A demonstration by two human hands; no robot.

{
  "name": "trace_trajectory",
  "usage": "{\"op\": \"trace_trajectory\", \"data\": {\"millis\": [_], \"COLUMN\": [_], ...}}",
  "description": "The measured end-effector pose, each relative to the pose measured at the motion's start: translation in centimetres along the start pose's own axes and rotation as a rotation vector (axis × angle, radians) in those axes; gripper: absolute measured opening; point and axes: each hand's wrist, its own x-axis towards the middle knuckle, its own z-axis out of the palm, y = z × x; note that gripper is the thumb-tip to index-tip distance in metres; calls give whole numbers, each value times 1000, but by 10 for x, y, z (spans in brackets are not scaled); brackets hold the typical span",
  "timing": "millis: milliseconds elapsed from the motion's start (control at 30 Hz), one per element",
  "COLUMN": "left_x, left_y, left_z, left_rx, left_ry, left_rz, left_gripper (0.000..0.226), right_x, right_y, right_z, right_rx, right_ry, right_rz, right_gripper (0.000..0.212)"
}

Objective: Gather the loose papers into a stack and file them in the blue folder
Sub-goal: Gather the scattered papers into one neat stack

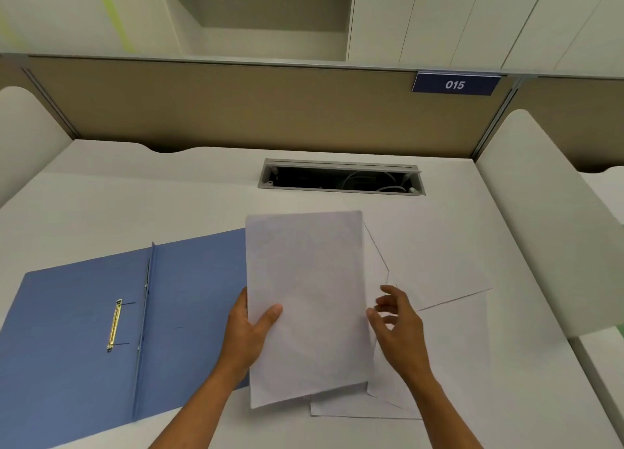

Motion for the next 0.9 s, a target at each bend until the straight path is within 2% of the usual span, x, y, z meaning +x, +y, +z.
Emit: {"op": "trace_trajectory", "data": {"millis": [100, 167, 300, 400, 533, 700, 900], "left_x": [8, 11, 17, 21, 22, 19, 20], "left_y": [-17, -27, -47, -52, -57, -63, -67], "left_z": [-10, -18, -36, -47, -60, -65, -67], "left_rx": [4, -15, -39, -31, -19, -39, -42], "left_ry": [19, 35, 50, 64, 47, 44, 38], "left_rz": [-117, -190, -318, -335, -334, -359, -393], "left_gripper": [51, 54, 52, 53, 52, 45, 51], "right_x": [11, 21, 38, 43, 45, 46, 52], "right_y": [34, 53, 77, 85, 83, 74, 70], "right_z": [-11, -20, -34, -35, -31, -26, -27], "right_rx": [-277, -460, -686, -774, -885, -943, -908], "right_ry": [127, 147, 23, -22, 43, 111, 120], "right_rz": [14, 38, 93, 124, 84, -19, -67], "right_gripper": [50, 58, 85, 91, 81, 55, 35]}}
